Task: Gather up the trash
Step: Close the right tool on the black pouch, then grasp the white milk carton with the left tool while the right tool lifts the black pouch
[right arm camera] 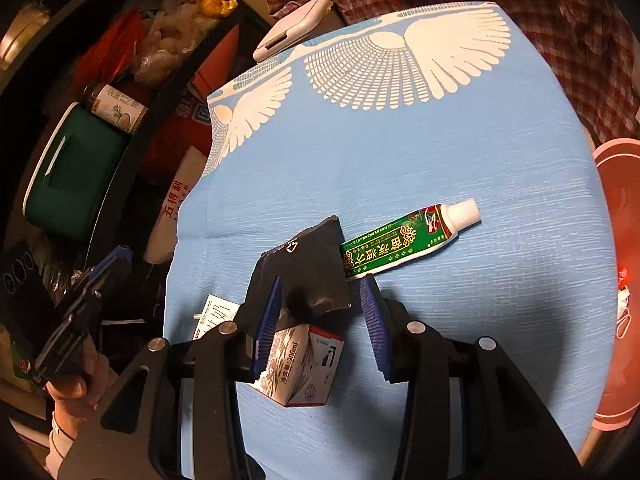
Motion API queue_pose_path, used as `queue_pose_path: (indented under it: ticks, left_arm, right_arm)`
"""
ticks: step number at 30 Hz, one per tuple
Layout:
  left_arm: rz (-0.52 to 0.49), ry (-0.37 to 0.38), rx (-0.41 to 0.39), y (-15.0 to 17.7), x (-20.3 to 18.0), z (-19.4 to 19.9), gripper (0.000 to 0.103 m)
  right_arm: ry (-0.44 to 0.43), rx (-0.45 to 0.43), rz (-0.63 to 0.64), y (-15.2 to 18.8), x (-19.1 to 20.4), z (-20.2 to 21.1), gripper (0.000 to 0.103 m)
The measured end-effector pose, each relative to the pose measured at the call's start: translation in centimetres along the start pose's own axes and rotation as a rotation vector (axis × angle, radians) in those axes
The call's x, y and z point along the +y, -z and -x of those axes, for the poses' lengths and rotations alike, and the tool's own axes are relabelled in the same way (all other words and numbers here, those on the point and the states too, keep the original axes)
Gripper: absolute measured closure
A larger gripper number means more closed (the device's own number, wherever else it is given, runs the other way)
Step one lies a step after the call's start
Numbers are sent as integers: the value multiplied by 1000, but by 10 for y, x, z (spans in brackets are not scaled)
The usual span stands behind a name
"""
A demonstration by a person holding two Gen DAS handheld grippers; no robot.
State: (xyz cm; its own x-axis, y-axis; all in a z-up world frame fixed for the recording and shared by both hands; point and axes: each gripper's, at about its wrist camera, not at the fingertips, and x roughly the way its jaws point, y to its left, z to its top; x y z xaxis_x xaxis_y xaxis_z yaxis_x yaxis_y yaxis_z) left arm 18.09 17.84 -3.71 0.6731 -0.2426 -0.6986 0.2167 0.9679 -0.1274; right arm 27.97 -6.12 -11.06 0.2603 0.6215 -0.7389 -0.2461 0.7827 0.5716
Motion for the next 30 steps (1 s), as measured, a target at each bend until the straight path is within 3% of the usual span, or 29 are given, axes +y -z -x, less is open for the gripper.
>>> queue_pose_path:
  ticks: [8, 15, 22, 30]
  left_arm:
    - [-38, 75, 66, 9, -9, -19, 46]
    - [-85, 163, 147, 18, -25, -40, 16]
    - [-134, 228, 224, 28, -43, -62, 15]
    - [-151, 235, 290, 36, -45, -82, 13]
  right_arm:
    - [-36, -19, 11, -2, 2, 7, 97]
    - [-76, -62, 38, -4, 6, 29, 102]
    - [-88, -94, 44, -3, 0, 52, 102]
    - [-76, -144, 12, -4, -24, 87, 102]
